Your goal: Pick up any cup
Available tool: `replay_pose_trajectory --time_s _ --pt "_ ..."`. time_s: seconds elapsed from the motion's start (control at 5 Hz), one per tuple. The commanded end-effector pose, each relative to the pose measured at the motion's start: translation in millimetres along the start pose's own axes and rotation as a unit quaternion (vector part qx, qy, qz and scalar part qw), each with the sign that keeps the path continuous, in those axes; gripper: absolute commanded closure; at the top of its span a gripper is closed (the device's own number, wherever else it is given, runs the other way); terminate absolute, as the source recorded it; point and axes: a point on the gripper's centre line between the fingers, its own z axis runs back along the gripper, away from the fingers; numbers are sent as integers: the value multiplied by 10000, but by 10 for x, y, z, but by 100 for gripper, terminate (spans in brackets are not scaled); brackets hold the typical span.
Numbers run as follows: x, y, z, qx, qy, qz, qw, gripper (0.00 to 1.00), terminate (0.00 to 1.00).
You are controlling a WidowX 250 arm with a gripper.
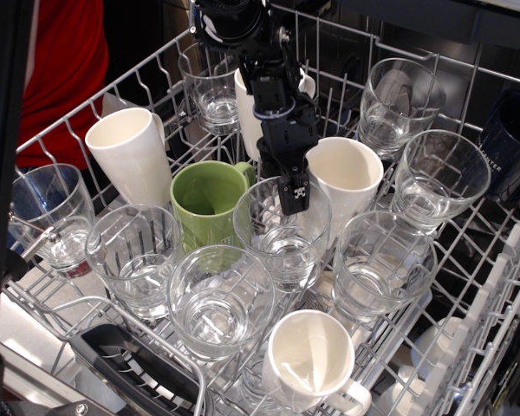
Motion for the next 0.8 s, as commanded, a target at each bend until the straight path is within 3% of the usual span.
replay_pose_trajectory --time_s 0.0,0.6 --pt "19 94 119 64 -99 -41 9999 100 0" --pt "90 160 525 -305 -249 166 9991 100 0"
